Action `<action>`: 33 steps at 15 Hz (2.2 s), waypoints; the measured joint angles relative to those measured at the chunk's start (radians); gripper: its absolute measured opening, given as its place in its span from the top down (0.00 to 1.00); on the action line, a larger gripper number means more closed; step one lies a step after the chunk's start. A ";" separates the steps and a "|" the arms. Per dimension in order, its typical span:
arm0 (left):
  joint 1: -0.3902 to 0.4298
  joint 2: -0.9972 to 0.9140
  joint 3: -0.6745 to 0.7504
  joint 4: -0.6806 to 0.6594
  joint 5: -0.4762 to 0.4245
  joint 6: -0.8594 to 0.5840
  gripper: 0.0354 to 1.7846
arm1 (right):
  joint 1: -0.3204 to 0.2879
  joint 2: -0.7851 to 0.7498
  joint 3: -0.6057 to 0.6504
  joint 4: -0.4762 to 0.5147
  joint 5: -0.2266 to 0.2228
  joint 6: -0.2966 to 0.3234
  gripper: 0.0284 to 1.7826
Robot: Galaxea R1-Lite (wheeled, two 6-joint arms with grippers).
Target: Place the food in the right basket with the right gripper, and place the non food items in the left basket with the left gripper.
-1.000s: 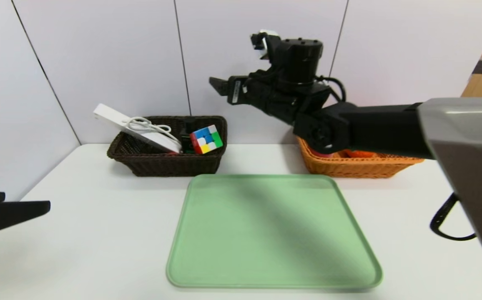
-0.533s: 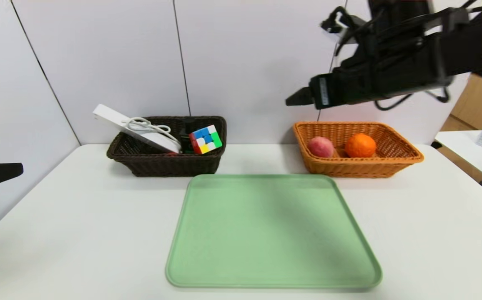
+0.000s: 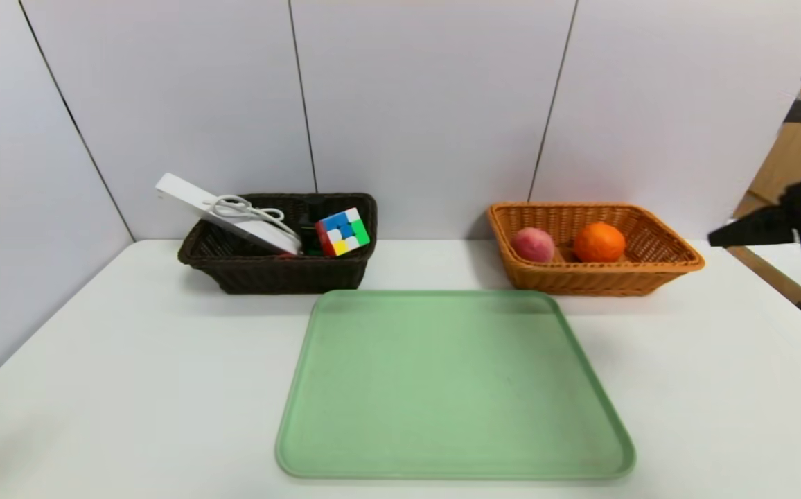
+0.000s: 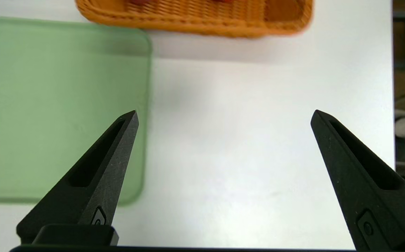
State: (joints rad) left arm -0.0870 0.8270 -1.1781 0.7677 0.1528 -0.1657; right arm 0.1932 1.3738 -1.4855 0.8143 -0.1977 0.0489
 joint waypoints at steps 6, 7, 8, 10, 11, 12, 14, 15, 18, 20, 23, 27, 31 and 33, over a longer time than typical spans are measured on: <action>0.062 -0.303 0.171 0.033 -0.104 0.007 0.06 | -0.163 -0.431 0.383 -0.105 0.001 0.001 0.05; 0.066 -0.372 0.213 0.034 -0.110 0.017 0.06 | -0.174 -0.512 0.441 -0.125 0.003 0.000 0.05; 0.070 -0.450 0.258 0.033 -0.116 0.039 0.06 | -0.183 -0.601 0.498 -0.143 0.006 -0.002 0.05; 0.076 -0.597 0.341 0.032 -0.134 0.103 0.06 | -0.193 -0.762 0.587 -0.161 0.015 -0.010 0.05; 0.077 -0.669 0.383 0.034 -0.140 0.137 0.06 | -0.195 -0.844 0.627 -0.170 0.025 -0.014 0.05; 0.078 -0.720 0.411 0.034 -0.143 0.153 0.06 | -0.197 -0.919 0.661 -0.175 0.039 -0.019 0.05; 0.080 -0.780 0.428 0.031 -0.154 0.170 0.06 | -0.199 -1.069 0.721 -0.180 0.070 -0.037 0.05; 0.082 -0.796 0.433 0.032 -0.158 0.191 0.06 | -0.198 -1.141 0.749 -0.182 0.086 -0.057 0.05; 0.081 -0.820 0.494 -0.031 -0.135 0.276 0.06 | -0.194 -1.305 0.855 -0.259 0.116 -0.159 0.05; 0.081 -0.825 0.576 -0.177 -0.099 0.286 0.06 | -0.194 -1.348 0.993 -0.446 0.127 -0.189 0.05; 0.081 -0.825 0.806 -0.469 -0.094 0.314 0.06 | -0.193 -1.372 1.299 -0.807 0.164 -0.229 0.05; 0.081 -0.825 1.134 -0.930 -0.121 0.338 0.06 | -0.193 -1.376 1.473 -0.987 0.233 -0.264 0.05; 0.081 -0.825 1.175 -0.814 -0.192 0.278 0.06 | -0.192 -1.376 1.482 -0.815 0.229 -0.101 0.05; 0.081 -0.825 1.177 -0.794 -0.193 0.258 0.06 | -0.192 -1.376 1.484 -0.813 0.212 -0.080 0.05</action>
State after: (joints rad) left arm -0.0062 0.0019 -0.0009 -0.0260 -0.0402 0.0923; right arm 0.0013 -0.0023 -0.0017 0.0013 0.0143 -0.0313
